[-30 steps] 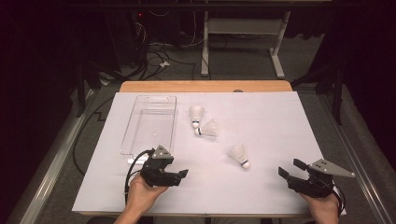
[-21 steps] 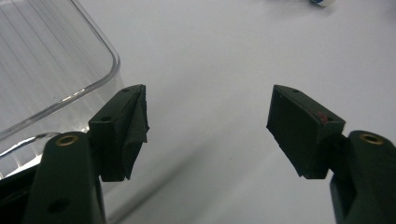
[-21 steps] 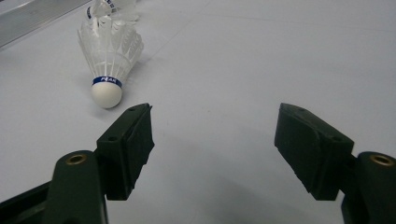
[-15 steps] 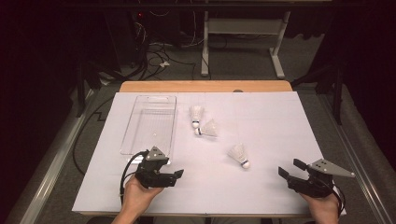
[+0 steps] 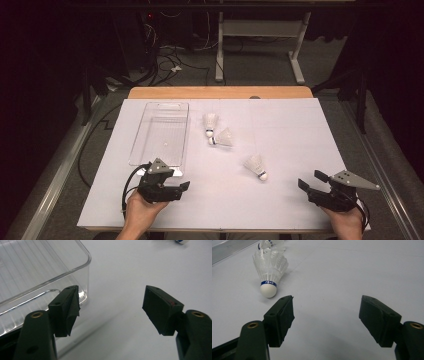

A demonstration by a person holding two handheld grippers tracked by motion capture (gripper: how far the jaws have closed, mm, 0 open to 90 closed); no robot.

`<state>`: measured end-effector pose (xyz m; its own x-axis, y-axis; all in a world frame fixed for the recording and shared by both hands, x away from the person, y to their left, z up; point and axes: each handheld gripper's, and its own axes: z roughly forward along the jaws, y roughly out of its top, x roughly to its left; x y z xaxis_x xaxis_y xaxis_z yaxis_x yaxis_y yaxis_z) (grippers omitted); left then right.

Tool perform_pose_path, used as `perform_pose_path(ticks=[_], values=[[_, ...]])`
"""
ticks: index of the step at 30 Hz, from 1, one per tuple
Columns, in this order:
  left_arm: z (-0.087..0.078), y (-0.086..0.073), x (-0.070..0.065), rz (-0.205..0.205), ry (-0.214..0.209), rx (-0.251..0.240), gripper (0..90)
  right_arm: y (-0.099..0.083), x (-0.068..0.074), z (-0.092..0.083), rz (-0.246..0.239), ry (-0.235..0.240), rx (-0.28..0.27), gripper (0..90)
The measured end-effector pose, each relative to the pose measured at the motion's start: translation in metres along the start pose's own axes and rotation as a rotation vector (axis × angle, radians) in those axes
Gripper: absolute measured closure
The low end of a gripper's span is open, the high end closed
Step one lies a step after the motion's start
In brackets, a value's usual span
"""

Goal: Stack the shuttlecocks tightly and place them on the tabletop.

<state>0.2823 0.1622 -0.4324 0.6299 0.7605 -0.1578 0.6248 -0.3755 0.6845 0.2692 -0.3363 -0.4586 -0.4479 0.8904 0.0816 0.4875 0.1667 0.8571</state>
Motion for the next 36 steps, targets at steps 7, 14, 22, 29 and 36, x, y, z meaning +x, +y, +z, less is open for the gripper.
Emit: perform_pose_path(ticks=[7, 14, 22, 29, 36], values=[[-0.004, -0.005, 0.006, -0.014, 0.013, -0.017, 30.6, 0.0, 0.0, 0.0, 0.0, -0.001, 0.0, 28.1], [-0.009, -0.01, 0.01, -0.027, 0.031, -0.04, 30.6, 0.0, -0.001, 0.0, 0.004, -0.005, -0.002, 28.1], [-0.015, -0.016, 0.016, -0.04, 0.05, -0.051, 30.5, 0.0, 0.0, 0.0, 0.005, -0.008, 0.0, 28.2], [-0.018, -0.022, 0.021, -0.051, 0.071, -0.063, 30.4, 0.0, -0.001, 0.0, 0.006, -0.009, 0.001, 28.1], [-0.021, -0.027, 0.025, -0.063, 0.084, -0.07, 30.0, 0.0, -0.001, -0.001, 0.006, -0.01, -0.002, 28.1]])
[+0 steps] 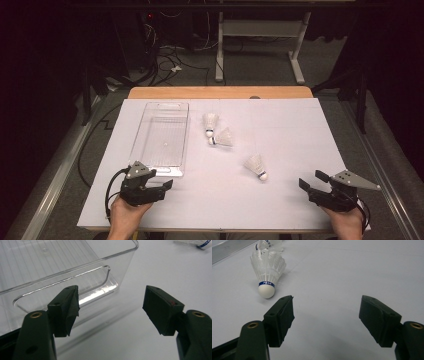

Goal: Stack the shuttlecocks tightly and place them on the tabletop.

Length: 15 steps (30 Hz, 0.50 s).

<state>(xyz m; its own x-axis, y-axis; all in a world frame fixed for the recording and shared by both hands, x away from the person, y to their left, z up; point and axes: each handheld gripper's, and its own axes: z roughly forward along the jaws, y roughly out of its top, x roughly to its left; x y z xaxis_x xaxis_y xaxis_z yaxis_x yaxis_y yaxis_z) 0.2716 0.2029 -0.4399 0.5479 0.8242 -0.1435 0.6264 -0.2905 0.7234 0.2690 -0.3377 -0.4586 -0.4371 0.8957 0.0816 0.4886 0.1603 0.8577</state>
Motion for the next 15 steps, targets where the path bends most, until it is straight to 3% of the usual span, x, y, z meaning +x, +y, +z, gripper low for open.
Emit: perform_pose_path(ticks=[15], values=[[-0.008, -0.011, 0.014, -0.024, 0.037, -0.022, 30.1, 0.0, 0.0, 0.0, 0.003, -0.005, 0.003, 28.1]])
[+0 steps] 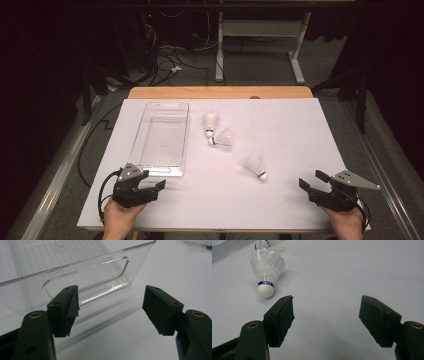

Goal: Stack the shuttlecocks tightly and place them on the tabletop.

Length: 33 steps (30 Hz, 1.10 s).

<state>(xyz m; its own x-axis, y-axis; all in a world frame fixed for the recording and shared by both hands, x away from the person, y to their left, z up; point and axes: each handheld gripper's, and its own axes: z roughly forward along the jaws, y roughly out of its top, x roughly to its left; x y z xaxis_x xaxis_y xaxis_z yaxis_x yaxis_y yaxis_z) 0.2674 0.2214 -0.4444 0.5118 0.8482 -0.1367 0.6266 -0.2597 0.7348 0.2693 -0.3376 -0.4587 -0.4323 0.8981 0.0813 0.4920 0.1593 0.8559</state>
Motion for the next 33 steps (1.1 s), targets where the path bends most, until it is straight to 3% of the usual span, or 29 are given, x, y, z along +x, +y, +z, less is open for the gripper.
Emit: perform_pose_path(ticks=[26, 29, 33], values=[[-0.01, -0.017, 0.027, -0.088, 0.079, -0.055, 29.9, 0.0, 0.0, 0.001, -0.004, -0.002, 0.007, 27.9], [-0.008, -0.02, 0.03, -0.102, 0.091, -0.035, 30.4, 0.0, 0.001, 0.001, -0.007, 0.0, 0.013, 27.9], [-0.009, -0.021, 0.029, -0.107, 0.094, -0.042, 30.2, 0.0, 0.002, 0.002, -0.013, 0.006, 0.015, 27.9]])
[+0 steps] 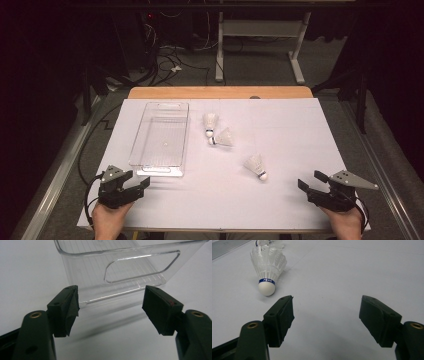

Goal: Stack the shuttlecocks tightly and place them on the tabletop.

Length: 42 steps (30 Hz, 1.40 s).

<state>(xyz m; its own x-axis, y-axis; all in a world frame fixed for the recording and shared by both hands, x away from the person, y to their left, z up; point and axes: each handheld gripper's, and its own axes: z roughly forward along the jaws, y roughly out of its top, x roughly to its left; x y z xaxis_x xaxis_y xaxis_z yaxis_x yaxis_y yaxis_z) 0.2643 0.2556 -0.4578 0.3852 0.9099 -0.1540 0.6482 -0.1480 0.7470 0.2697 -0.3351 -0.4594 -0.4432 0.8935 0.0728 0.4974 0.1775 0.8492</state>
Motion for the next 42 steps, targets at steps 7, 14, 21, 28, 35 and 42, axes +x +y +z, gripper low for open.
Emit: perform_pose_path(ticks=[7, 14, 21, 28, 35, 42], values=[[-0.002, 0.0, 0.001, -0.003, 0.0, -0.011, 30.1, 0.0, -0.001, -0.001, 0.009, 0.0, -0.011, 27.6], [-0.002, -0.001, 0.0, 0.002, -0.01, -0.012, 29.9, 0.001, -0.002, -0.001, 0.018, -0.009, -0.014, 26.2], [-0.001, -0.001, -0.001, 0.006, -0.019, -0.01, 30.1, 0.004, 0.002, -0.003, 0.026, 0.006, -0.024, 25.9], [-0.001, -0.001, -0.001, 0.004, -0.019, -0.014, 30.1, 0.006, 0.001, -0.004, 0.037, 0.006, -0.035, 25.9], [-0.002, -0.001, -0.001, 0.0, -0.019, -0.016, 30.0, 0.009, 0.004, -0.002, 0.027, 0.011, -0.036, 26.4], [-0.002, -0.001, -0.001, 0.001, -0.022, -0.015, 30.0, 0.016, 0.01, 0.005, 0.011, 0.031, -0.035, 27.0]])
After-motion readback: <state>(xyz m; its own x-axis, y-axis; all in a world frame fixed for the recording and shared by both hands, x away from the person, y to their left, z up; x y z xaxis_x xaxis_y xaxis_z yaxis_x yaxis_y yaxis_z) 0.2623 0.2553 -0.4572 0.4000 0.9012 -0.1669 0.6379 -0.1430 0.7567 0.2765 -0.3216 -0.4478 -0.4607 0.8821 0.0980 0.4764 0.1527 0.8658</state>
